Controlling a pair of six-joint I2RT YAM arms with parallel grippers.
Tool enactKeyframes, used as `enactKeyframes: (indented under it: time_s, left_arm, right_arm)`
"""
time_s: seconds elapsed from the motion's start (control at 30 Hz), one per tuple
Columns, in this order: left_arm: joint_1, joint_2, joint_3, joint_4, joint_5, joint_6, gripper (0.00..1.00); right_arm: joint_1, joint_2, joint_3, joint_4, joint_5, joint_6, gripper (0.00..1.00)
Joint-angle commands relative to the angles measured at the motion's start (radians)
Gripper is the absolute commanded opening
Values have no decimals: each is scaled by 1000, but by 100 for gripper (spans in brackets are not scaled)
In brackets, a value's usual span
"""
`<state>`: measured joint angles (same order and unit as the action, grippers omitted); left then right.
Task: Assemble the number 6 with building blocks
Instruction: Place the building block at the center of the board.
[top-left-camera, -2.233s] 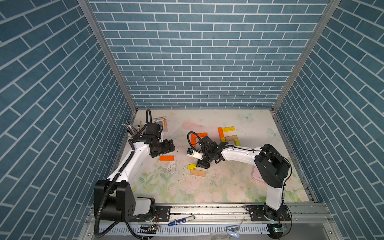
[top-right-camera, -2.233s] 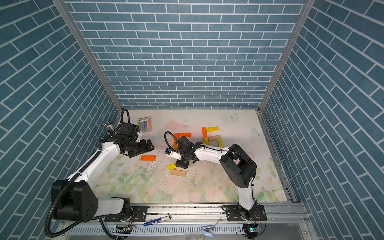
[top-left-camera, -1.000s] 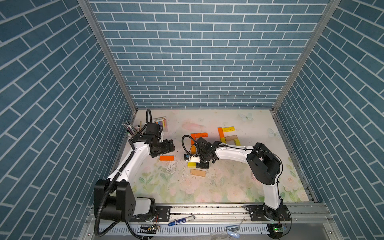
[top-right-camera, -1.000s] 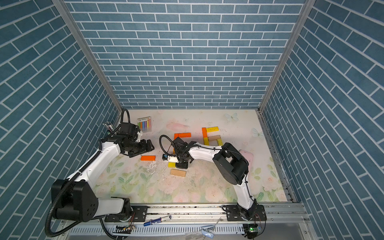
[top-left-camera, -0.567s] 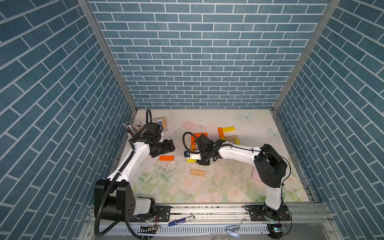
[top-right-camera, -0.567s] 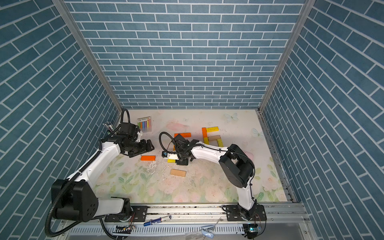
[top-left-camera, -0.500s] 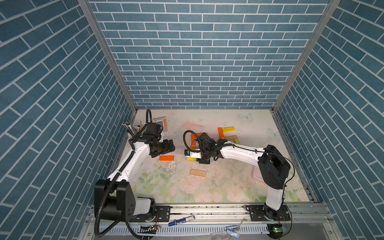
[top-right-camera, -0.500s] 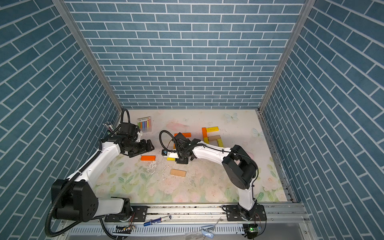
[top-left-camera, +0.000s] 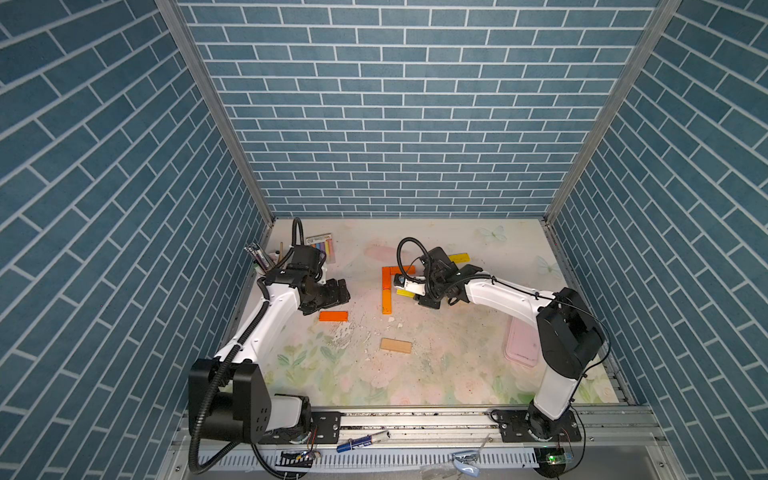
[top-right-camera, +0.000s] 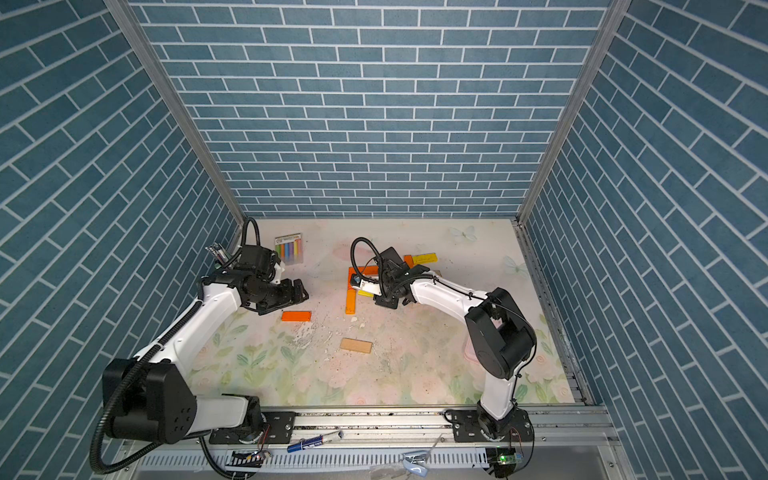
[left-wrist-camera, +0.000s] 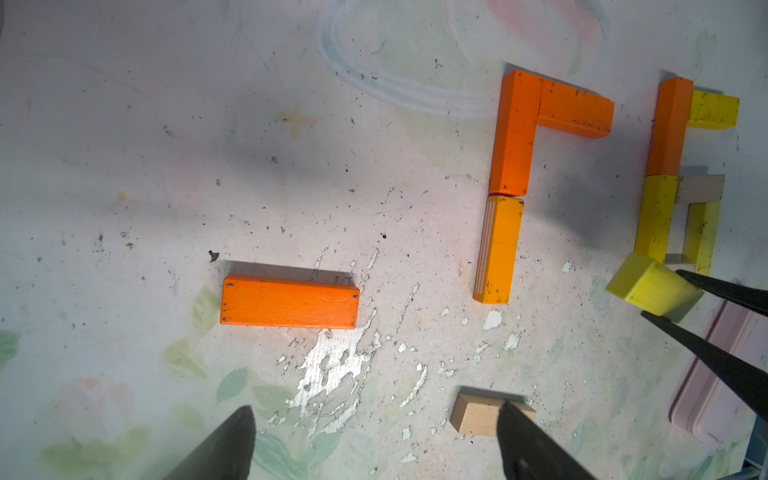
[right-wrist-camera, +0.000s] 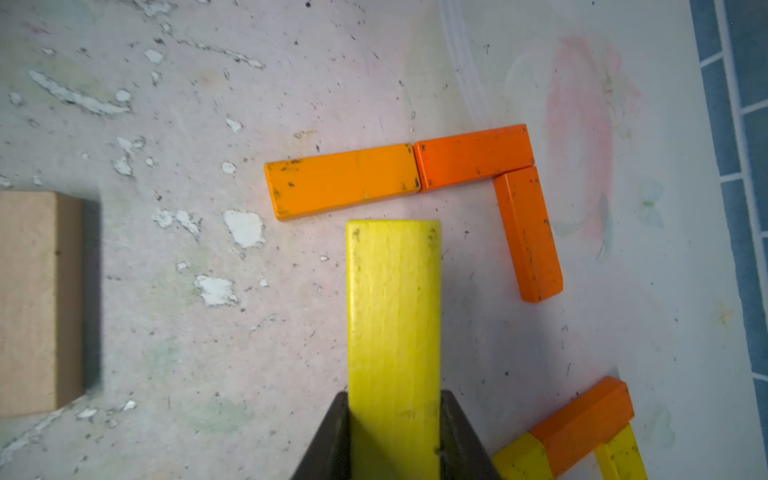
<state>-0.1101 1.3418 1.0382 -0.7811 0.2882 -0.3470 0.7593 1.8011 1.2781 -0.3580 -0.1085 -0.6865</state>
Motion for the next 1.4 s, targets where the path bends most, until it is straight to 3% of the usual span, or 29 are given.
enactKeyframes:
  time_s: [0.0, 0.7, 0.97, 1.17, 1.37]
  left_arm:
    - [-5, 15, 7, -23, -18, 5, 92]
    - [-5, 17, 8, -29, -32, 7, 92]
    - [-5, 17, 7, -29, -32, 7, 92]
    - [-5, 15, 9, -29, -32, 7, 92]
    - [-5, 13, 9, -29, -30, 7, 92]
  right_arm:
    - [-3, 25, 3, 23, -21, -28, 31]
    - [-25, 236, 95, 12, -63, -41, 35]
    - [-28, 279, 134, -21, -40, -42, 47]
    - [-29, 246, 152, -4, -22, -14, 58]
    - [-29, 140, 109, 93, -16, 112, 60]
